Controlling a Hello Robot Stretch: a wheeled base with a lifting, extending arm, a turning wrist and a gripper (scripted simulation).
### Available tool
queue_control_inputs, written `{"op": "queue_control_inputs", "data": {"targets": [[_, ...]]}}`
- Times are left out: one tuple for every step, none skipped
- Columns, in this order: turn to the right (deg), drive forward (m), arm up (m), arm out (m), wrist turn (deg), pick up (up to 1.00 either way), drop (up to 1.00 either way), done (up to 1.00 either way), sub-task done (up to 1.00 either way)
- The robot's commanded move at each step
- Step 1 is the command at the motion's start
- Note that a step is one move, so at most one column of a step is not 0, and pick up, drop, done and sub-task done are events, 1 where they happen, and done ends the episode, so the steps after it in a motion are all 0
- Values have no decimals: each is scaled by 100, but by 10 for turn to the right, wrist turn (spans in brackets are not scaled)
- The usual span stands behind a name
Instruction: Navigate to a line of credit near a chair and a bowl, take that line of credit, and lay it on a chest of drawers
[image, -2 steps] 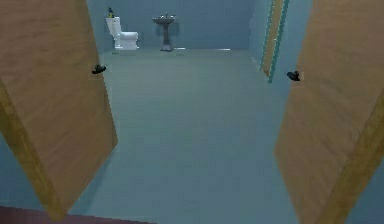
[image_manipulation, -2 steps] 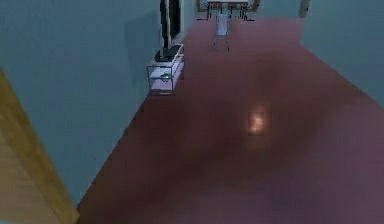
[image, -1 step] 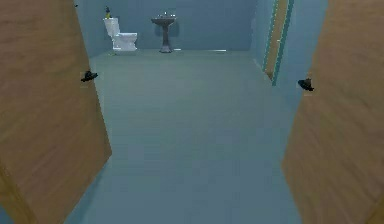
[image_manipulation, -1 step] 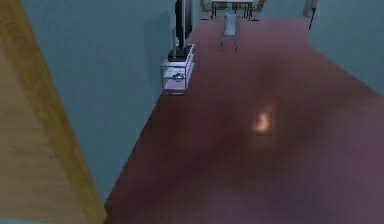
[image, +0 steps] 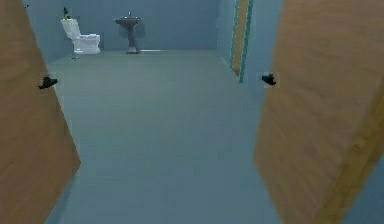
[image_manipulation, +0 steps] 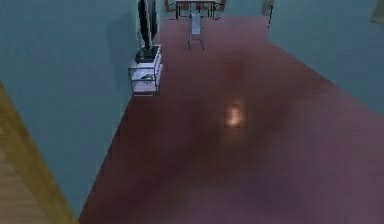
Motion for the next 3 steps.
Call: {"op": "queue_control_inputs", "data": {"targets": [[0, 100, 0, 0, 0, 0, 0, 0, 0], [0, 85, 0, 0, 0, 0, 0, 0, 0], [90, 0, 0, 0, 0, 0, 0, 0, 0]]}}
